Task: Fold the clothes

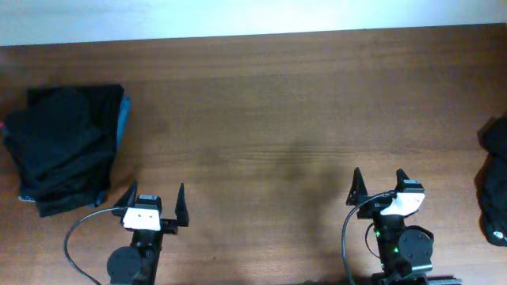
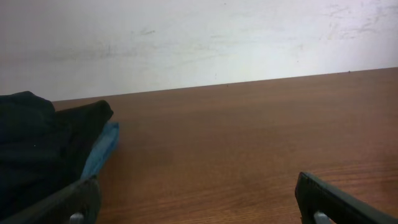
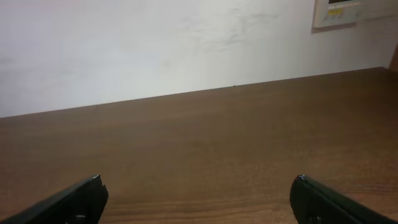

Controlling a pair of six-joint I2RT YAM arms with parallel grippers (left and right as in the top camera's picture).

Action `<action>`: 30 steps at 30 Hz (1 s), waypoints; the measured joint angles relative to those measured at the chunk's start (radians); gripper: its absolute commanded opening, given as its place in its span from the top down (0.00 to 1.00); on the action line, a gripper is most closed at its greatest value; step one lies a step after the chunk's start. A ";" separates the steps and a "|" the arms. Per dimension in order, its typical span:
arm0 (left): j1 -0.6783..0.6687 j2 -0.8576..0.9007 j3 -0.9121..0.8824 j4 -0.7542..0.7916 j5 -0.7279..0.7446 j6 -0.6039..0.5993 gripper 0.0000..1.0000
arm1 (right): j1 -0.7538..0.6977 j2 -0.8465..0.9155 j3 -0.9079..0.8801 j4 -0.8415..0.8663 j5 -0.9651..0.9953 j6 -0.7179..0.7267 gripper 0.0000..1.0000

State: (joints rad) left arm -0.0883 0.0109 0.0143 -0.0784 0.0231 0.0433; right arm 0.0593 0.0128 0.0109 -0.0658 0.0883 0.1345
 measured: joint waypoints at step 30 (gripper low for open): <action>0.001 0.000 0.000 -0.005 -0.104 0.121 0.01 | -0.056 0.000 0.000 0.006 -0.214 -0.449 0.01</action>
State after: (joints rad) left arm -0.0875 0.0109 0.0143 -0.0834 -0.0807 0.1646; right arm 0.0032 0.0128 0.0105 -0.0601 -0.1257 -0.3149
